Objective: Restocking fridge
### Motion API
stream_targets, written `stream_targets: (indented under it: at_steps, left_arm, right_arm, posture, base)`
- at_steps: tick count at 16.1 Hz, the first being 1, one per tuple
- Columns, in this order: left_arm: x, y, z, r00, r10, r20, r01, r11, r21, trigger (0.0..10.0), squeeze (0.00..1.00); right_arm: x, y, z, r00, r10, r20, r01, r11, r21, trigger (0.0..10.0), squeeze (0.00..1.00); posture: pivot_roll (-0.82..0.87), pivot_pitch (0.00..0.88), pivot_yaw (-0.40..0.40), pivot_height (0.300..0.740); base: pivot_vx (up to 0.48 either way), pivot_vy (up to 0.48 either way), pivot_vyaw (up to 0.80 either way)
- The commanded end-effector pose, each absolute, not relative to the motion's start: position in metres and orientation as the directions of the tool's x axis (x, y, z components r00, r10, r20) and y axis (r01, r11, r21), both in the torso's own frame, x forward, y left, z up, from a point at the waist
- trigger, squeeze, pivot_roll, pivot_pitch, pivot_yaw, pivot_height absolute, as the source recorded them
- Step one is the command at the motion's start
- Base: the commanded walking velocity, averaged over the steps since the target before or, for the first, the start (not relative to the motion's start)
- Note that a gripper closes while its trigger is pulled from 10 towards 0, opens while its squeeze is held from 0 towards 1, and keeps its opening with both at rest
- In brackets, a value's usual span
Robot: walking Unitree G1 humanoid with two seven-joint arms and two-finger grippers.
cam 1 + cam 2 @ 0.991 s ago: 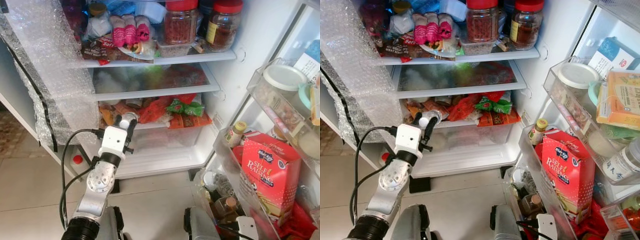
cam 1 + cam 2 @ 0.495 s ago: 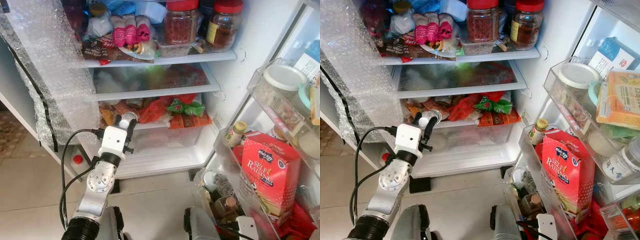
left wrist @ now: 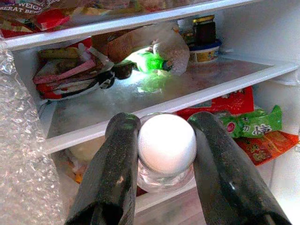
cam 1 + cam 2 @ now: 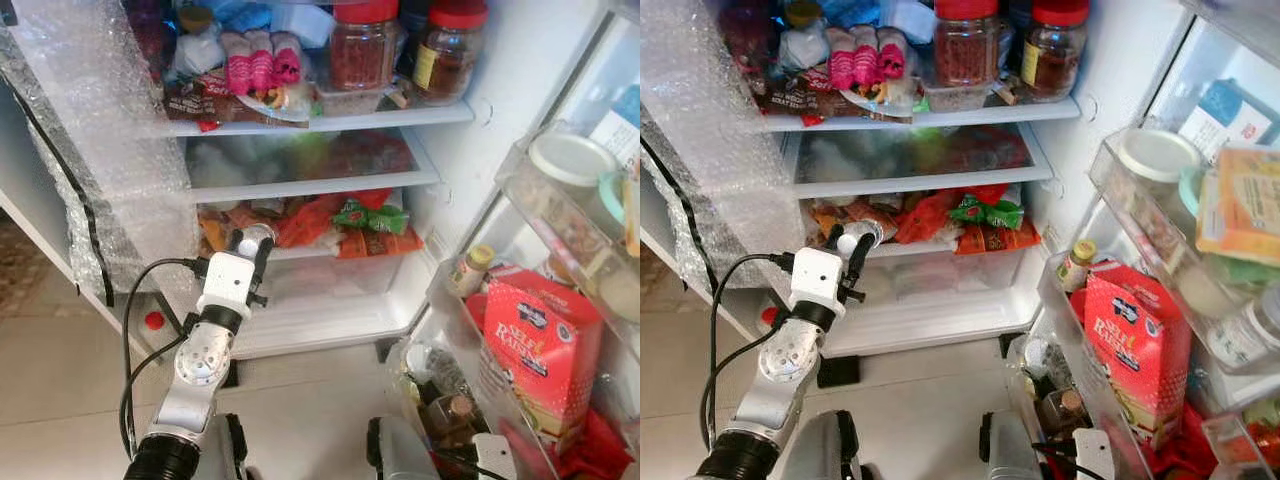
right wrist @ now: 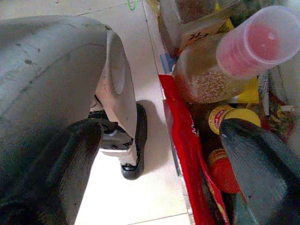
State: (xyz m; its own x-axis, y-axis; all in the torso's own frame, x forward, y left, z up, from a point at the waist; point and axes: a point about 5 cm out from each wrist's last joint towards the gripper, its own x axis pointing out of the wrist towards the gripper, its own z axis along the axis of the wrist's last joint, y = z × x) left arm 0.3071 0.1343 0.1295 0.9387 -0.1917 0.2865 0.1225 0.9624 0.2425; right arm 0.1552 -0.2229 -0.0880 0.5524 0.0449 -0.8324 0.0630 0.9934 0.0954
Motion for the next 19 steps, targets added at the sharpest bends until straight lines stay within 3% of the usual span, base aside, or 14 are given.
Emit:
stream_targets:
  at_steps: [1,19]
  left_arm:
    - [0.307,0.132,0.13,0.935,-0.198,0.294,0.122,0.958,0.258,10.0,0.0]
    - [0.309,0.128,0.141,0.913,-0.228,0.339,0.127,0.947,0.295,10.0,0.0]
  right_arm:
    - [0.151,-0.215,-0.091,0.54,0.086,-0.837,0.041,0.991,0.128,10.0,0.0]
    - [0.151,-0.213,-0.092,0.531,0.096,-0.842,0.035,0.99,0.134,10.0,0.0]
  posture:
    - [-0.2,0.111,-0.039,0.606]
    - [-0.2,0.108,-0.037,0.606]
  base:
    - [0.27,0.0,0.0]
    - [0.273,0.0,0.0]
